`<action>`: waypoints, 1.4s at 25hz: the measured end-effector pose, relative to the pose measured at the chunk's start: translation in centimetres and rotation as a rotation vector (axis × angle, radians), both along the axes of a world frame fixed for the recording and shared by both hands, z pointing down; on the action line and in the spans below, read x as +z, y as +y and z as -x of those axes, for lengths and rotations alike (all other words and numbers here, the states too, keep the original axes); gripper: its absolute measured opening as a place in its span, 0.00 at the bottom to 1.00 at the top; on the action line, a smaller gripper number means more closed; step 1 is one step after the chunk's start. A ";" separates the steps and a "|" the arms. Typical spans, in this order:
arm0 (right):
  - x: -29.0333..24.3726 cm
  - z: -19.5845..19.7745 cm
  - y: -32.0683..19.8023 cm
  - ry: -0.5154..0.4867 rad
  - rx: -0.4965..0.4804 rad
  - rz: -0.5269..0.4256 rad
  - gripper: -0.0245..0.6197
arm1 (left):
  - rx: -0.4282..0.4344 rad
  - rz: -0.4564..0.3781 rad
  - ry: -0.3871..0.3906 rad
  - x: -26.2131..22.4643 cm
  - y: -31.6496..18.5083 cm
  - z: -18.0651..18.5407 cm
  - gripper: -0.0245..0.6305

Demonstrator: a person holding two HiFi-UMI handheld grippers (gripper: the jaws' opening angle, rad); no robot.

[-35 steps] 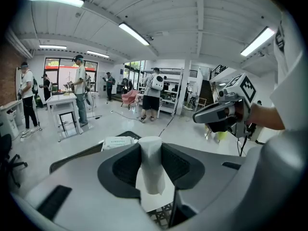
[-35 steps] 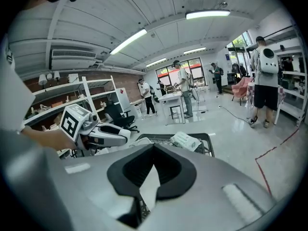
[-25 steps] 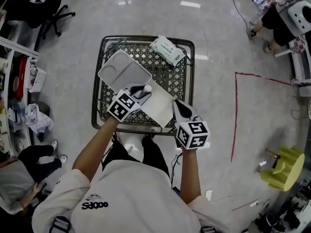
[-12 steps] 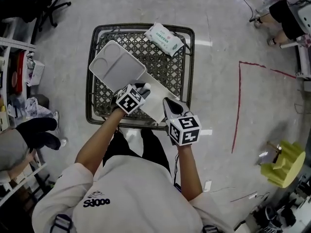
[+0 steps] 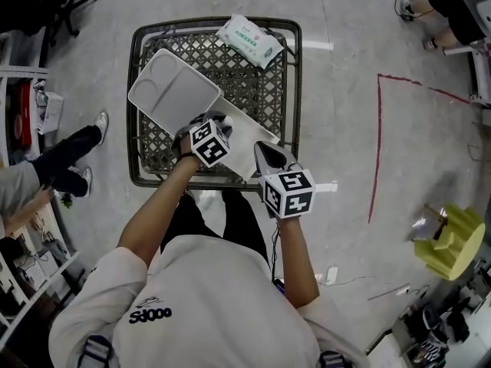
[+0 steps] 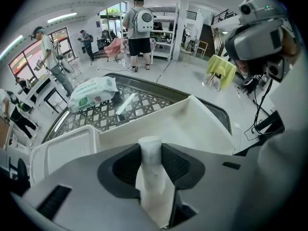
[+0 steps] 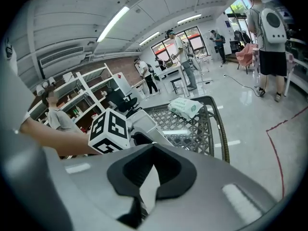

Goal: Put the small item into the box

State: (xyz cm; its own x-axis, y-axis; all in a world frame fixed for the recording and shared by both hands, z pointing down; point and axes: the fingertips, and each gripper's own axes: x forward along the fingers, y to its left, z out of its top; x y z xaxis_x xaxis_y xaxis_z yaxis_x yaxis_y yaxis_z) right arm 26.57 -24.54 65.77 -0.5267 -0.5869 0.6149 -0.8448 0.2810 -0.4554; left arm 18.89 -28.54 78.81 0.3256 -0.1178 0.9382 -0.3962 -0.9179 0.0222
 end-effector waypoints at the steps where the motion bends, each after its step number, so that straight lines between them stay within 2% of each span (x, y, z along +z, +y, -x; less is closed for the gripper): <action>1: 0.1 -0.2 0.0 0.000 0.005 0.002 0.05 | 0.006 -0.002 -0.011 0.1 0.0 0.0 0.24; 8: 0.6 -0.8 0.1 0.007 0.021 0.013 0.05 | 0.010 -0.018 -0.034 0.5 -0.2 0.0 0.25; 17: 0.3 -0.8 0.1 0.013 0.011 0.005 0.05 | 0.029 0.005 -0.044 0.2 0.2 0.0 0.27; 25: 0.1 -1.7 0.7 0.024 0.038 0.004 0.05 | 0.028 0.007 -0.029 0.2 1.0 0.2 0.30; 31: -1.3 -1.5 1.1 0.070 0.043 -0.031 0.05 | 0.009 -0.042 0.026 -1.8 1.1 0.4 0.29; 35: -2.9 -1.1 1.4 0.084 0.070 -0.069 0.05 | 0.003 -0.095 0.071 -4.5 0.7 1.1 0.23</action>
State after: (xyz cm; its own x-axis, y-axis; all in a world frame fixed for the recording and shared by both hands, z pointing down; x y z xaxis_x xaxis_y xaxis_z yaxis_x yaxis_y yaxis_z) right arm 27.65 -23.18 62.84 -0.4309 -0.6630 0.6121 -0.8979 0.2478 -0.3637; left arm 17.79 -27.84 74.34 0.3908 -0.2044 0.8975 -0.3941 -0.9183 -0.0375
